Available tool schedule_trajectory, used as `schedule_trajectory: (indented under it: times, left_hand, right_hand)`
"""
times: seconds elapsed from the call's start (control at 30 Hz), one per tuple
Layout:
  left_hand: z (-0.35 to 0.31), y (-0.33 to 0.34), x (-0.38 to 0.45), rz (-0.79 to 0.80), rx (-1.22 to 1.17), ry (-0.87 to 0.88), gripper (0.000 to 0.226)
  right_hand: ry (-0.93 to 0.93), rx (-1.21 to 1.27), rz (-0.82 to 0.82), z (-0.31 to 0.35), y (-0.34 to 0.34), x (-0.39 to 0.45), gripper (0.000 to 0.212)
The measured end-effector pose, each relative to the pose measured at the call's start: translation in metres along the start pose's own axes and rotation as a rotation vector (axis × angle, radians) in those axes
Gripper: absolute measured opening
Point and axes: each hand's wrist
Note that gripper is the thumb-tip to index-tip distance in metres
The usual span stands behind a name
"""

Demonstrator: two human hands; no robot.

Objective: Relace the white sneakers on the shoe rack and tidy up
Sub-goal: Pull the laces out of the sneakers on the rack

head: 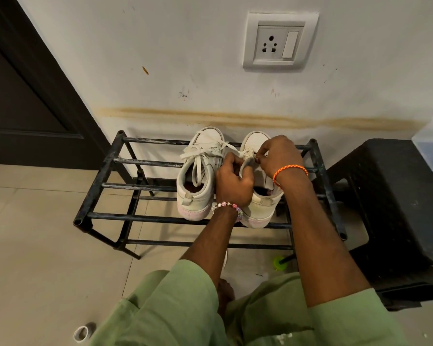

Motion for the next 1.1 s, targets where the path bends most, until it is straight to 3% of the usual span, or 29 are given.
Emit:
schedule_trajectory:
  times: [0.1,0.17,0.27,0.37,0.43,0.5,0.6,0.67,0.73,0.83,0.93,1.03,1.1]
  left_hand:
    - [-0.002,0.0,-0.001,0.001,-0.009,-0.003,0.007]
    - [-0.003,0.0,-0.001,-0.002,-0.025,-0.009,0.007]
    - [-0.002,0.001,-0.002,-0.008,-0.038,-0.006,0.009]
    - [0.001,0.002,-0.001,-0.011,-0.031,-0.014,0.01]
    - [0.002,0.002,-0.001,-0.008,-0.03,-0.013,0.01]
    - [0.001,0.002,-0.001,-0.008,-0.031,-0.013,0.011]
    - [-0.002,0.003,-0.003,-0.012,-0.029,-0.011,0.009]
    - [-0.002,0.003,-0.002,-0.016,-0.026,-0.013,0.009]
    - [-0.002,0.002,-0.002,-0.019,-0.021,-0.01,0.01]
    - [-0.003,0.002,-0.003,-0.016,-0.027,-0.009,0.01]
    - [-0.003,0.003,-0.003,-0.016,-0.029,-0.01,0.01]
    - [-0.004,0.002,-0.003,-0.016,-0.036,-0.009,0.012]
    - [-0.003,0.002,-0.003,-0.017,-0.045,-0.011,0.012]
  right_hand:
    - [0.0,0.152,-0.06,-0.005,0.001,-0.001,0.011]
    - [0.056,0.389,-0.105,-0.011,-0.001,0.001,0.01]
    - [0.142,0.947,-0.184,-0.016,-0.014,0.004,0.029]
    - [0.246,1.53,-0.171,-0.018,-0.024,0.006,0.03]
    - [0.337,1.697,-0.115,-0.018,-0.023,0.006,0.028]
    - [0.341,1.365,-0.121,-0.02,-0.018,0.006,0.023]
    - [0.106,0.522,-0.119,-0.025,-0.004,0.003,0.011]
    - [-0.025,0.253,-0.043,-0.025,-0.001,0.001,0.017]
    - [-0.064,0.143,0.046,-0.023,-0.002,-0.001,0.017]
    - [-0.06,0.165,0.038,-0.024,-0.002,-0.001,0.016]
    - [-0.029,0.346,-0.062,-0.028,0.0,-0.001,0.013]
    - [0.049,0.752,-0.121,-0.028,-0.008,0.001,0.002]
    - [0.111,1.087,-0.193,-0.027,-0.016,0.0,0.011]
Point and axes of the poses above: each hand's wrist, its own x-axis towards the middle knuckle, its own y-axis out of the palm, z = x × y, and after that the axes turned 4 degrees about -x, right-handed
